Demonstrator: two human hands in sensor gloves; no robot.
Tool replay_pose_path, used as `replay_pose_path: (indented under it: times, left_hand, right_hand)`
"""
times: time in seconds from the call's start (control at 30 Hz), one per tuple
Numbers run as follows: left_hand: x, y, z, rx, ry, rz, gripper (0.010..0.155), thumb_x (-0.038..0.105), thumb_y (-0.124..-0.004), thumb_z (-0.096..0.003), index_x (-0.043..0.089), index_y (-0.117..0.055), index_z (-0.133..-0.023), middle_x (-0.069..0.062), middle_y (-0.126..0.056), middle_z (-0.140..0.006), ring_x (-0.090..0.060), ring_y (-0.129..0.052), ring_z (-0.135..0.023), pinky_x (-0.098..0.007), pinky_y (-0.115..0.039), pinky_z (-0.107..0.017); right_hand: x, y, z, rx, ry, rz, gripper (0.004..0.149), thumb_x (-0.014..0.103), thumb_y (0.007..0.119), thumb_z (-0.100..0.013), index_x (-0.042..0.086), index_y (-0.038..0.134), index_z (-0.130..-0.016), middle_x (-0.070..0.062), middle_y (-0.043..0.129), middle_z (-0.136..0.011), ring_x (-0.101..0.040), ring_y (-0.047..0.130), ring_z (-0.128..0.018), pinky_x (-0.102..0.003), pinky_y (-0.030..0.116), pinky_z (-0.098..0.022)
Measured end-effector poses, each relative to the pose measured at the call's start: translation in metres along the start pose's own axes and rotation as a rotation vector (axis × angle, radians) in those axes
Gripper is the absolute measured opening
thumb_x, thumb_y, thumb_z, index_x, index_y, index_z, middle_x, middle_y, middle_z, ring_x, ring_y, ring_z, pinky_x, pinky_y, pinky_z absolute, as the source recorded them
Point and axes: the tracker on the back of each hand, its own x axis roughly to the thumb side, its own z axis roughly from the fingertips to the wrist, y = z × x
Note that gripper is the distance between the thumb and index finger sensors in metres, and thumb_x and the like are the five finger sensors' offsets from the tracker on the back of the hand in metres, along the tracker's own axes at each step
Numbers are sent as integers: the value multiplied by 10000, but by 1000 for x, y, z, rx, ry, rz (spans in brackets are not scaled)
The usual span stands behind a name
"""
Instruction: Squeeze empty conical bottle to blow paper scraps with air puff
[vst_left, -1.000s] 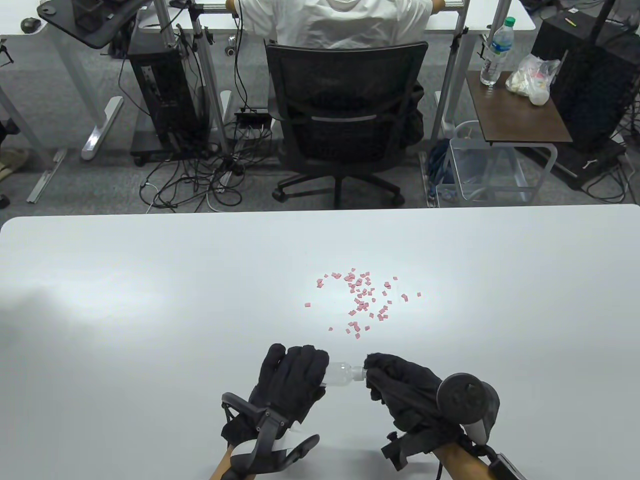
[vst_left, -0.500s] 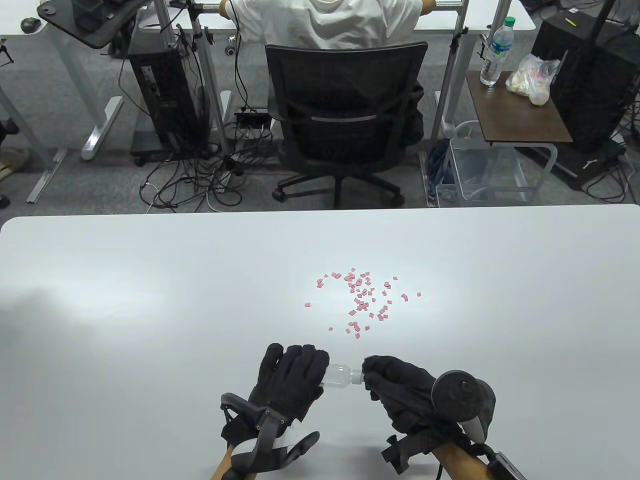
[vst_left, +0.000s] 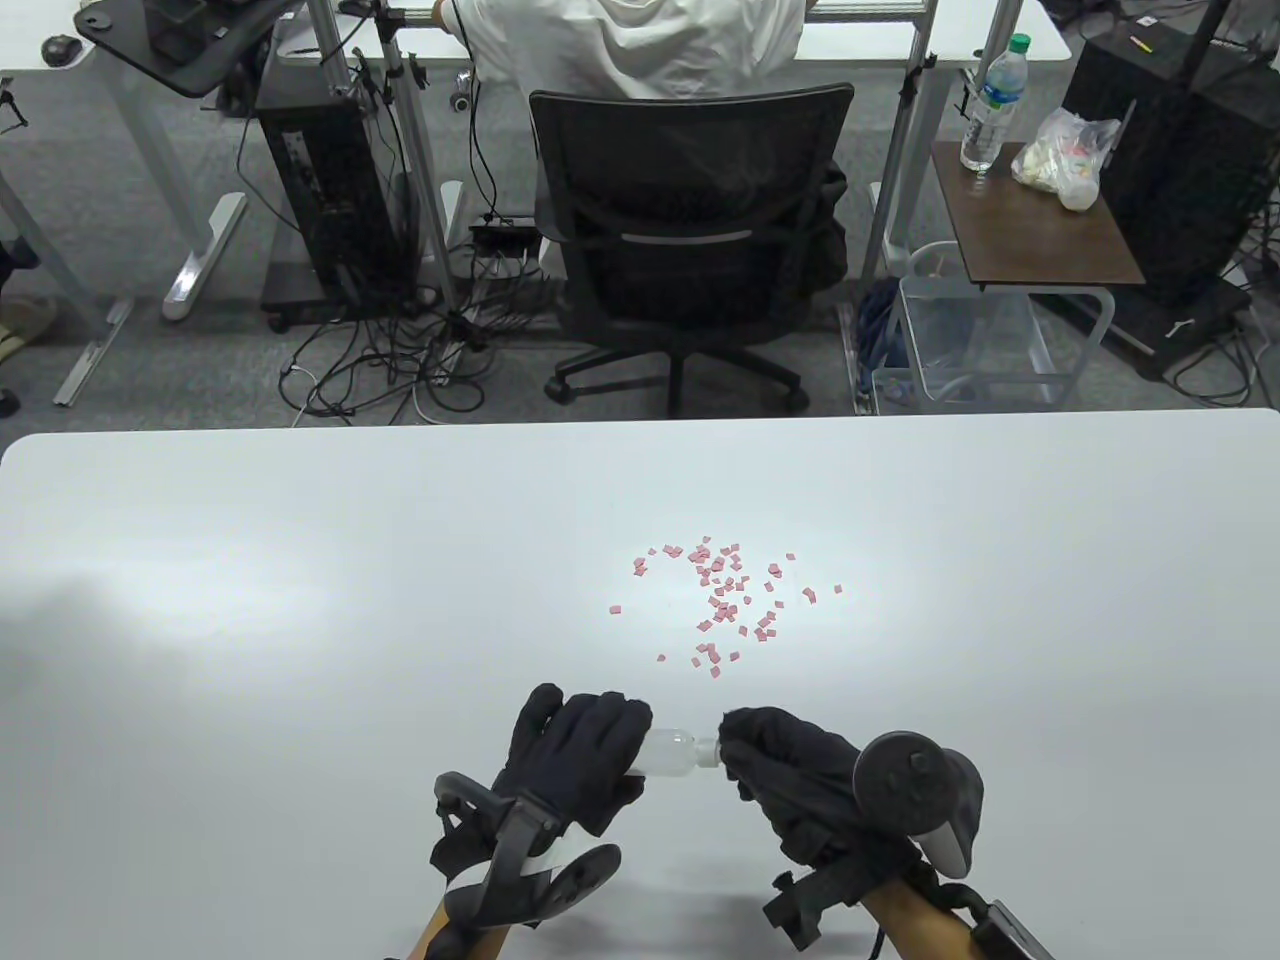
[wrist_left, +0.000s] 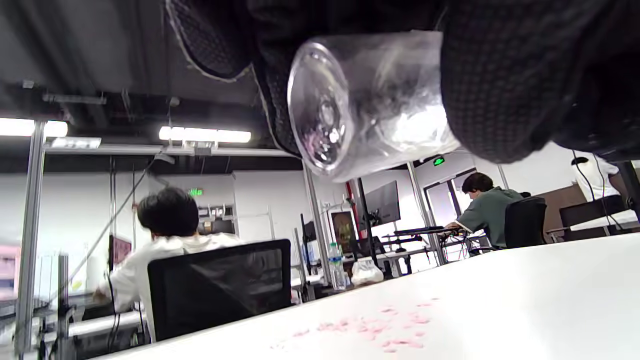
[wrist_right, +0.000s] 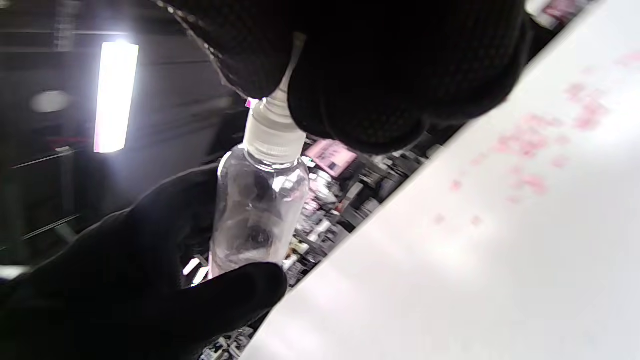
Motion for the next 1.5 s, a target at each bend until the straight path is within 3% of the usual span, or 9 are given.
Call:
replay_pose_path:
  times: [0.17,0.27,0.33,0.5,0.63,0.77,0.97,1.17,1.5]
  left_hand:
    - [-7,-8,0,-95,38,235,732,500,-963,-420,239,-720,-1059,-55,-864,-1022,-249,-957,-893,-548,-566,-805]
    - [2,-2,3,39,20,24,728,481,-973,-415,257,-716,-1059,-22,-850,-1039,-241,-938,-917,-555,-553,-808]
    - [5,1,2,29,0,-68,732,494,-969,-415,268,-708,-1061,-9,-849,-1042,-217,-940,-926,-550,-556,-809]
    - [-2,-5,-2,-91,68,180,735,507,-961,-420,252,-713,-1063,-22,-858,-1032,-227,-951,-909,-553,-561,-807]
    - [-3,-13,0,-118,59,206,734,503,-960,-422,247,-712,-1064,-28,-855,-1033,-243,-950,-908,-558,-558,-807]
    - [3,-7,-1,-49,26,38,732,503,-969,-408,241,-733,-1050,-23,-878,-1015,-236,-968,-894,-557,-557,-808]
    - [-1,-14,-2,-113,173,170,732,518,-959,-427,269,-704,-1066,-45,-820,-1073,-250,-906,-966,-582,-536,-808]
    - [-15,-18,-2,-159,268,187,719,545,-965,-414,342,-727,-1061,-31,-707,-1127,-251,-801,-1003,-564,-557,-804]
    - [-61,-18,-14,-58,532,294,734,462,-1002,-416,264,-722,-1065,-62,-742,-1067,-285,-861,-917,-572,-605,-771]
  right_hand:
    - [9,0,3,-27,-124,115,402,261,845,-526,66,854,-877,-188,982,-703,-265,1036,-514,-450,929,-379]
    - [6,1,0,-7,36,33,382,239,831,-528,35,869,-849,-195,1008,-636,-250,1048,-441,-437,939,-320]
    - [4,0,-1,68,100,1,388,252,824,-544,39,850,-867,-188,993,-658,-252,1039,-463,-438,929,-341]
    - [10,-3,6,-17,-180,184,470,303,855,-528,72,810,-935,-182,951,-769,-284,1015,-567,-463,905,-420]
    - [11,3,7,-17,-235,227,448,292,848,-527,82,820,-921,-176,953,-761,-284,1015,-571,-466,904,-424]
    - [8,5,3,-22,-125,191,406,244,795,-533,35,849,-877,-178,1007,-645,-222,1057,-445,-416,957,-326]
    - [-3,-1,1,4,-53,-1,490,356,771,-570,36,812,-938,-190,971,-730,-274,1031,-534,-452,923,-397]
    - [-29,-23,-2,-87,73,-79,515,380,728,-590,31,787,-964,-213,940,-774,-321,1002,-578,-497,886,-432]
    - [-60,-33,-6,-100,192,-77,513,368,714,-597,19,788,-966,-229,935,-783,-344,995,-594,-517,876,-444]
